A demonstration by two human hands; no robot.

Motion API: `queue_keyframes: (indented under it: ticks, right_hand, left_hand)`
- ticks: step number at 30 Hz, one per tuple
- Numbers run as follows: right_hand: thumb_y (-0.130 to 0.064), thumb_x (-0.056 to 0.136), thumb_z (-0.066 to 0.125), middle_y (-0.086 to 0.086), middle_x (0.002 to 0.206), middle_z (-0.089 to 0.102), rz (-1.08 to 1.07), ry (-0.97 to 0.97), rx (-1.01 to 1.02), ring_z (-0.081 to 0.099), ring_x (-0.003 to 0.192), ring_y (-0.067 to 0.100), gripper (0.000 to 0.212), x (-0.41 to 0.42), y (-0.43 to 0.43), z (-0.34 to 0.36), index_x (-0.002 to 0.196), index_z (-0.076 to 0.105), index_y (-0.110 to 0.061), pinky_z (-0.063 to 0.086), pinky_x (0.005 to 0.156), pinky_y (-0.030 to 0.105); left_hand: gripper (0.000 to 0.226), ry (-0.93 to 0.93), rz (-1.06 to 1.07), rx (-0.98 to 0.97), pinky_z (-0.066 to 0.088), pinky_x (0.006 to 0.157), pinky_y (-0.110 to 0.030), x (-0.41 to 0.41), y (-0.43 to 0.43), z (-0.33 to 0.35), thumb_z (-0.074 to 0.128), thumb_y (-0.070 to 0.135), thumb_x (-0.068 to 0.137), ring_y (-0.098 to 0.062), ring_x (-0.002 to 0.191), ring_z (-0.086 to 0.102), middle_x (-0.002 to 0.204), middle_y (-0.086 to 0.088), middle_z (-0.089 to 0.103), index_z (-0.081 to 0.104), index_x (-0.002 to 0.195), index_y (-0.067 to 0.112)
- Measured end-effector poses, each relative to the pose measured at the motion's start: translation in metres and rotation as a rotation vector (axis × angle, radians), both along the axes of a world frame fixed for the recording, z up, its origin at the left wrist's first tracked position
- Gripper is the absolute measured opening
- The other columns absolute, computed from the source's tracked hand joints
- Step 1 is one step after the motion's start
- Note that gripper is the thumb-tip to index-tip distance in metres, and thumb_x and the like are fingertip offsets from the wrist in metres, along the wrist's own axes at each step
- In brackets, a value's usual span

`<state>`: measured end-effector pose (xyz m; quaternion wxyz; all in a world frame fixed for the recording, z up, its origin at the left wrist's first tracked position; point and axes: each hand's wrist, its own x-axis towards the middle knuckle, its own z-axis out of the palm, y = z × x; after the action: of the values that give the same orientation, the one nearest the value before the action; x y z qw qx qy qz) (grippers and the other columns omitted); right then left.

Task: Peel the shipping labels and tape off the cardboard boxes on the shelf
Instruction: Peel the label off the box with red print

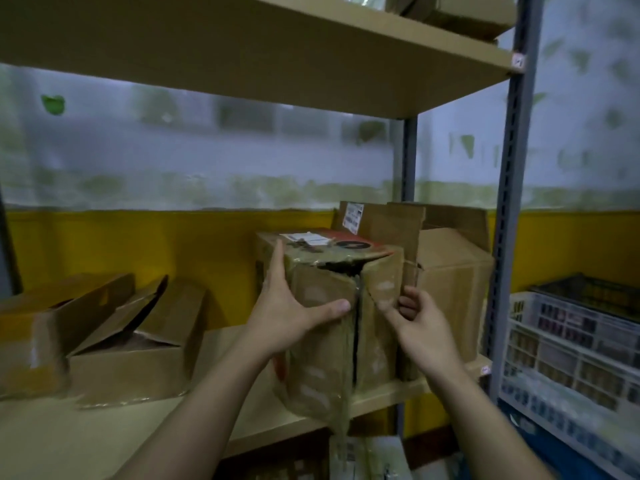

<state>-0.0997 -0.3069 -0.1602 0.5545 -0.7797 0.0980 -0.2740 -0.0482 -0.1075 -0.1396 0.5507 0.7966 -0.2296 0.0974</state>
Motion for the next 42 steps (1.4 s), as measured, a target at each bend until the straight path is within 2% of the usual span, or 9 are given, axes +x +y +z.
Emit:
queue_keyframes:
  ticks: [4,9,16,20,27,31,36,39,42]
  right_hand:
    - [-0.05,0.085,0.068,-0.001,0.142,0.045,-0.111,-0.037,0.015,0.051,0.121,0.014,0.078,0.011,0.011,-0.01,0.148,0.032,-0.024,0.045,0.104,0.042]
    - [-0.045,0.085,0.068,-0.002,0.135,0.054,-0.035,-0.085,0.015,0.056,0.11,0.01,0.085,0.016,0.02,-0.012,0.153,0.023,-0.023,0.048,0.098,0.037]
    - [-0.063,0.073,0.067,-0.01,0.111,0.064,0.086,-0.121,-0.153,0.065,0.095,0.009,0.072,0.031,0.021,-0.005,0.137,0.049,-0.035,0.056,0.085,0.04]
    - [-0.044,0.085,0.068,-0.011,0.109,0.055,0.084,-0.287,-0.234,0.058,0.077,-0.007,0.038,0.037,0.034,-0.006,0.121,0.055,-0.04,0.047,0.066,0.01]
    - [-0.014,0.085,0.072,-0.002,0.106,0.061,0.104,-0.547,0.005,0.06,0.073,0.004,0.049,0.036,0.049,-0.028,0.131,0.056,-0.018,0.05,0.066,0.014]
    - [0.0,0.083,0.071,-0.013,0.095,0.067,0.243,-0.482,0.093,0.064,0.087,-0.002,0.045,0.044,0.053,-0.043,0.117,0.053,-0.022,0.048,0.073,0.011]
    - [-0.023,0.067,0.077,0.0,0.117,0.059,0.53,-0.023,0.187,0.059,0.11,0.017,0.07,0.061,0.038,-0.073,0.127,0.042,-0.022,0.049,0.084,0.028]
    - [-0.052,0.061,0.085,0.0,0.104,0.064,0.416,0.022,0.218,0.064,0.1,0.016,0.067,0.069,0.039,-0.079,0.108,0.052,-0.018,0.047,0.078,0.026]
    - [-0.041,0.077,0.079,-0.005,0.095,0.066,0.201,0.063,0.039,0.062,0.083,0.004,0.037,0.075,0.047,-0.076,0.097,0.054,-0.022,0.042,0.061,0.019]
  left_hand:
    - [0.111,-0.081,0.1,-0.085,0.052,0.098,-0.038,0.008,-0.004,-0.007,0.089,0.057,0.056,-0.012,0.118,0.057,0.137,0.007,0.053,0.021,0.143,0.047]
    - [0.079,-0.138,0.228,-0.145,0.057,0.086,-0.035,0.015,0.011,-0.003,0.09,0.04,0.064,-0.007,0.091,0.061,0.098,0.021,0.056,0.034,0.119,0.049]
    - [0.079,-0.2,0.275,-0.192,0.053,0.074,-0.021,0.014,0.044,-0.005,0.091,0.035,0.062,0.009,0.088,0.058,0.101,0.028,0.054,0.041,0.123,0.044]
    - [0.082,-0.25,0.282,-0.286,0.057,0.086,-0.03,0.01,0.049,-0.017,0.092,0.033,0.059,0.005,0.102,0.061,0.114,0.025,0.057,0.041,0.122,0.046]
    - [0.089,-0.403,0.315,-0.309,0.052,0.094,-0.027,0.003,0.049,-0.039,0.094,0.025,0.059,0.005,0.111,0.057,0.122,0.024,0.051,0.033,0.111,0.063]
    - [0.087,-0.464,0.347,-0.167,0.045,0.092,-0.012,0.021,0.05,-0.056,0.092,0.011,0.062,0.007,0.113,0.052,0.14,0.002,0.044,0.03,0.103,0.056]
    - [0.058,-0.227,0.469,0.143,0.047,0.076,-0.036,0.044,0.055,-0.094,0.076,0.012,0.074,-0.023,0.097,0.058,0.122,0.003,0.054,0.028,0.091,0.04]
    - [0.054,-0.178,0.489,0.318,0.048,0.073,-0.041,0.042,0.058,-0.107,0.07,0.012,0.078,-0.028,0.09,0.059,0.11,0.002,0.047,0.022,0.088,0.036]
    - [0.047,-0.105,0.411,0.479,0.048,0.079,-0.036,0.037,0.061,-0.112,0.073,0.036,0.08,-0.018,0.09,0.055,0.106,0.008,0.046,0.029,0.096,0.033]
